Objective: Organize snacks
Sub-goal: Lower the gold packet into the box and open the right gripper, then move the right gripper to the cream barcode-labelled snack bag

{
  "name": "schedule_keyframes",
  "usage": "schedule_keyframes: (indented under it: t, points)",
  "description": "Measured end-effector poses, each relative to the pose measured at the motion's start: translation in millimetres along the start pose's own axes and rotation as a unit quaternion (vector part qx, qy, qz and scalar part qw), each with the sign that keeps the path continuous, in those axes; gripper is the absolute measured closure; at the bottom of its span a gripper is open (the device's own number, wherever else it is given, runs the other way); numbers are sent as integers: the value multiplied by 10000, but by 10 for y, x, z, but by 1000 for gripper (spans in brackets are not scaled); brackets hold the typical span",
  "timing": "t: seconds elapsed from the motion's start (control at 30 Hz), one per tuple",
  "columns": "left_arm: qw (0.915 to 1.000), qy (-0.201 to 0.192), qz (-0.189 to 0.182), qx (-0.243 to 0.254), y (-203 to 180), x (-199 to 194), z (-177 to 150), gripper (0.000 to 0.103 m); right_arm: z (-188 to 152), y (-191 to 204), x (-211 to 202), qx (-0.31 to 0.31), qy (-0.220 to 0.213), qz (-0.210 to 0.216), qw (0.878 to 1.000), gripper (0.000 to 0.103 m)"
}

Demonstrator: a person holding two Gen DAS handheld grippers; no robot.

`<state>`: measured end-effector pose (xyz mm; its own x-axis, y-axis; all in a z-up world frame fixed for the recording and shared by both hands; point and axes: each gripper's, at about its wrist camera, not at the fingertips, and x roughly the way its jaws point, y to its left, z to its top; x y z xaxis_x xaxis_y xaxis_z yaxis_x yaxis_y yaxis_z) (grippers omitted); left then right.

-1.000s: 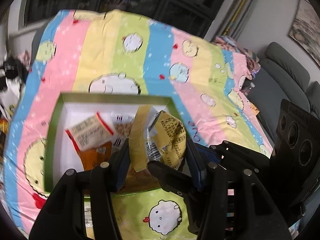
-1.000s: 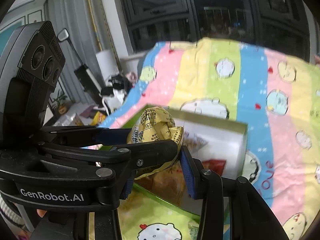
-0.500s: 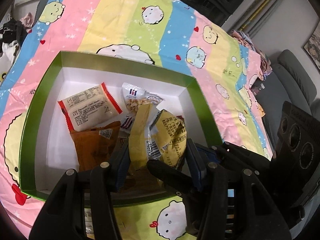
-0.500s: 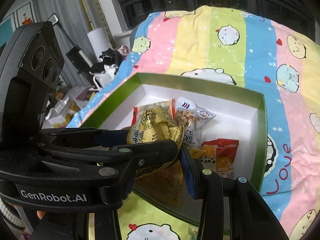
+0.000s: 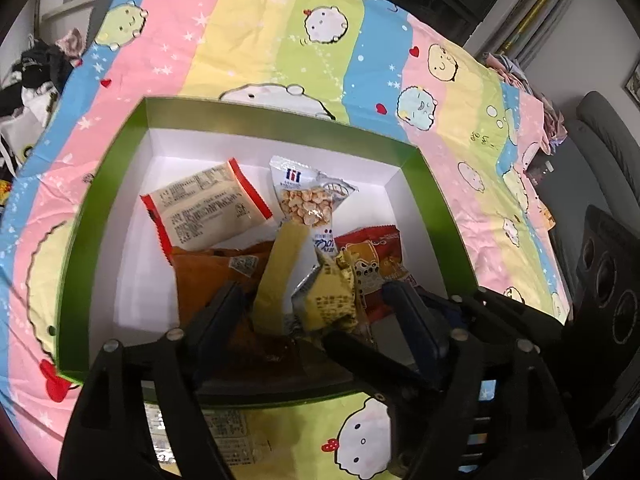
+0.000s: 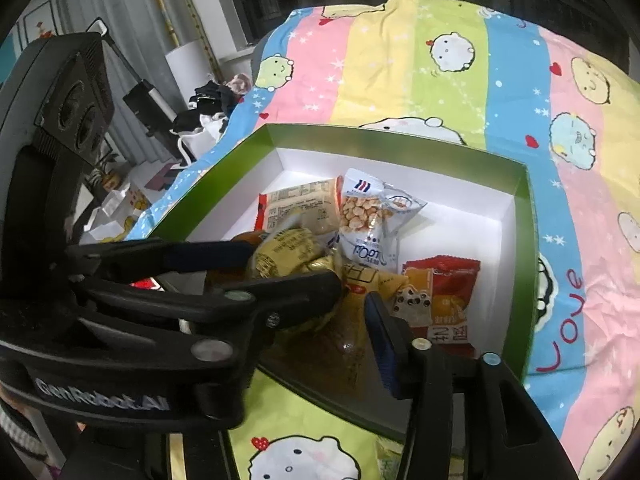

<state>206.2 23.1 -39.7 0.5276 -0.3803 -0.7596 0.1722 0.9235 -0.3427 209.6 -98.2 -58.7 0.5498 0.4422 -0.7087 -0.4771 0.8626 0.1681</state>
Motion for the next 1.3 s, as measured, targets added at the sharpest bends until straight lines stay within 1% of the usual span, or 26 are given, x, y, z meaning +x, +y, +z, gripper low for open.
schedule_keyframes:
  t: [0.03, 0.1, 0.17, 0.2, 0.23, 0.33, 0.4, 0.47, 0.6, 0.67, 0.73, 0.8, 0.87, 0.93, 1.1, 1.17, 1.23, 1.3]
  points:
    - [10000, -23, 31, 21, -5, -21, -3, 23, -6, -1, -21, 4, -21, -11, 10000, 50]
    - [9998, -127, 143, 89, -29, -89, -8, 13, -26, -8, -77, 20, -73, -10, 10000, 49]
    - [9992, -240, 289, 165, -50, -157, -14, 8, -48, -8, -145, 13, -156, -34, 9999, 44]
    - [9986, -307, 369, 206, -61, -201, -16, 3, -61, -3, -186, -3, -212, -47, 9998, 43]
    - [9982, -362, 415, 228, -68, -234, -22, 1, -78, 5, -235, -20, -274, -66, 9996, 42]
    - [9974, -478, 469, 258, -76, -343, -52, 1, -113, 29, -357, -58, -427, -58, 9991, 42]
    - [9972, -537, 459, 232, -63, -428, -86, 1, -148, 56, -462, -69, -535, -46, 9985, 39]
    - [9976, -569, 363, 153, -21, -520, -119, 1, -198, 82, -582, -72, -673, -33, 9977, 31]
    - [9976, -641, 90, -242, 193, -800, -214, 1, -316, 106, -829, -2, -892, 47, 9960, 28]
    - [9965, -730, 151, -386, 287, -944, -288, 1, -390, 99, -954, 71, -991, 95, 9950, 27]
    - [9939, -876, 298, -594, 409, -1097, -398, 1, -464, 88, -1057, 133, -1069, 149, 9941, 26]
    - [9930, -878, 351, -707, 496, -1193, -531, 1, -538, 72, -1133, 178, -1107, 163, 9936, 26]
    - [9927, -830, 384, -789, 545, -1239, -660, 1, -604, 53, -1179, 221, -1105, 91, 9936, 26]
    - [9926, -725, 339, -910, 576, -1258, -819, 1, -678, 11, -1215, 320, -1075, 24, 9937, 26]
    - [9899, -528, -7, -1319, 593, -1227, -1138, 1, -971, -60, -1288, 576, -903, -69, 9942, 26]
    - [9895, -502, -51, -1353, 575, -1224, -1223, 1, -1084, -62, -1307, 606, -807, -107, 9948, 26]
    - [9891, -574, -136, -1350, 538, -1237, -1308, 1, -1182, -50, -1321, 643, -727, -111, 9952, 26]
    - [9904, -620, -257, -1210, 472, -1247, -1410, 1, -1271, -28, -1314, 686, -668, -35, 9954, 26]
